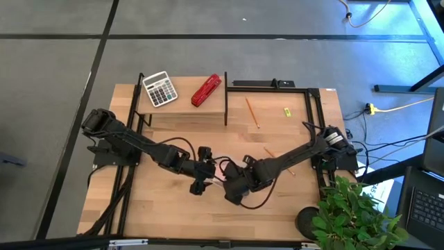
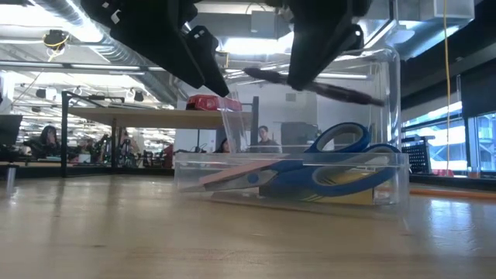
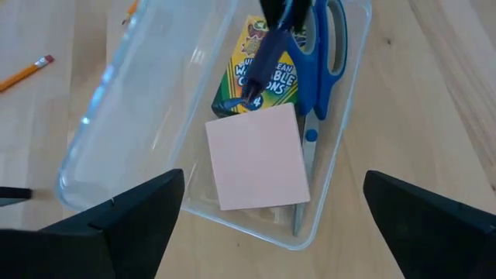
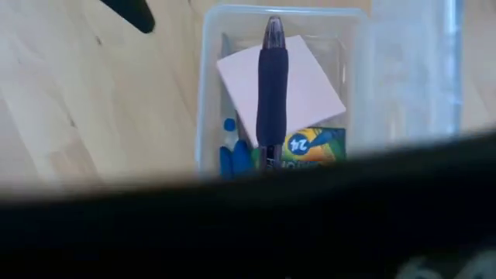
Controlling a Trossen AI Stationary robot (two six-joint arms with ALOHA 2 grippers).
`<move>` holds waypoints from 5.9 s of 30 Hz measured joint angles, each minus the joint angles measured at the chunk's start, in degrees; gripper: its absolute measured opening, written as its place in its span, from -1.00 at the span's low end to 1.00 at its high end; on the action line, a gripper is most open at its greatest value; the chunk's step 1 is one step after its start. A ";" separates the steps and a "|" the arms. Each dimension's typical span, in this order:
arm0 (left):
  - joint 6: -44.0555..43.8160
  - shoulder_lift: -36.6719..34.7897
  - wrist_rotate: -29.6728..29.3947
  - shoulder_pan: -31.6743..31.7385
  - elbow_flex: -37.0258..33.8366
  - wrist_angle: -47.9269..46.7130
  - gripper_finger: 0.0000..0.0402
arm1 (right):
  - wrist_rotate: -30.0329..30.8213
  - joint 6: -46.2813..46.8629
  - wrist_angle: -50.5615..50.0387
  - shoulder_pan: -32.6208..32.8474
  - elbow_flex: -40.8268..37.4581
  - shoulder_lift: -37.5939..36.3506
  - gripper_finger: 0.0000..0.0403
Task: Pack school essentials
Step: Put the blue pen into the transparent supply box, then put the bottom orange pencil into the transparent supply box
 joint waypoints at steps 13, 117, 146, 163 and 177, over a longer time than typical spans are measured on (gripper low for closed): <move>-0.02 0.00 0.00 0.00 0.00 -0.22 0.96 | 0.95 -3.78 -0.07 -2.57 -0.02 1.06 -0.82; -3.54 -0.07 -0.07 0.02 0.04 -1.24 0.96 | -14.84 2.27 -8.40 -20.64 -39.19 -39.50 -0.64; -3.48 -0.04 -0.04 0.02 0.04 -1.24 0.96 | -16.99 1.88 10.57 -20.80 -56.53 -39.44 -0.05; -3.48 -0.04 -1.53 0.02 0.04 -1.24 0.96 | -16.85 -0.53 16.81 -20.80 -60.63 -33.14 -0.05; -3.48 -0.04 -1.57 0.02 0.02 -1.27 0.96 | -16.37 -0.72 16.78 -20.80 -60.37 -30.17 -0.59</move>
